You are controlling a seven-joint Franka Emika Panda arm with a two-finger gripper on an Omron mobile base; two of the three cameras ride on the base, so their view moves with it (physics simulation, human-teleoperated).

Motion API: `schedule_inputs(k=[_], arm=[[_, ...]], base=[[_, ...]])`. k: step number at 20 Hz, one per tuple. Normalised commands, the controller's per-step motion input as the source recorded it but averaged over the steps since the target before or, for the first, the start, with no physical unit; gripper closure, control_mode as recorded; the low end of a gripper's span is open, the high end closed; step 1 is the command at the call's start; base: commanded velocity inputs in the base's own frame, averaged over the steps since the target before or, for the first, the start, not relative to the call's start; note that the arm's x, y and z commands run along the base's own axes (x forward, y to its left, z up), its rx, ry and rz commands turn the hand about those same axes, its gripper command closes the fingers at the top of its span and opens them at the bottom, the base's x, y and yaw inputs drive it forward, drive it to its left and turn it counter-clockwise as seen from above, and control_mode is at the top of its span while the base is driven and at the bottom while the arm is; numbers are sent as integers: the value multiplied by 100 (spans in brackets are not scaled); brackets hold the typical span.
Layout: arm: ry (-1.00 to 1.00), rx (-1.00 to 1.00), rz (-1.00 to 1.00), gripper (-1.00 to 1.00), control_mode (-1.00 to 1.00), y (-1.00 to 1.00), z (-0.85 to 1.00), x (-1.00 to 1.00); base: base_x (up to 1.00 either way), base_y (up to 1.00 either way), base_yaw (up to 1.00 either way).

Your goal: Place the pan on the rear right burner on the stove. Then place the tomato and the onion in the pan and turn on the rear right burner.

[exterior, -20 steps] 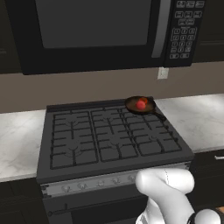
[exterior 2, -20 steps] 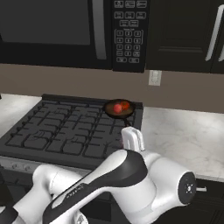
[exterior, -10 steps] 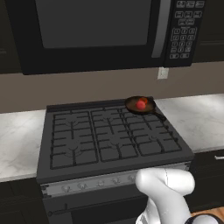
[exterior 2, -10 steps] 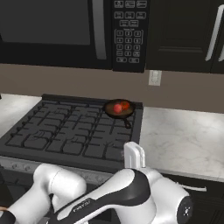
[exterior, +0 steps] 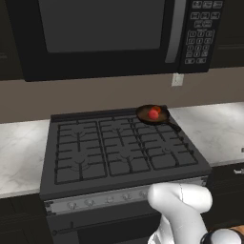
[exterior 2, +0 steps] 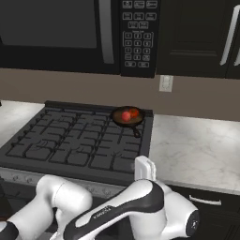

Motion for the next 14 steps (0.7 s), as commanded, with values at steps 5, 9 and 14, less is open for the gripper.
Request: schedule_inputs(k=[5,9,14], arm=[[0,0,13,100,-100,-6,-38,41],[0,0,12,100,-100,-1,-41,6],[0,0,10,100,-100,-1,-31,-5]], base=[[0,0,0],[0,0,0],[0,0,0]])
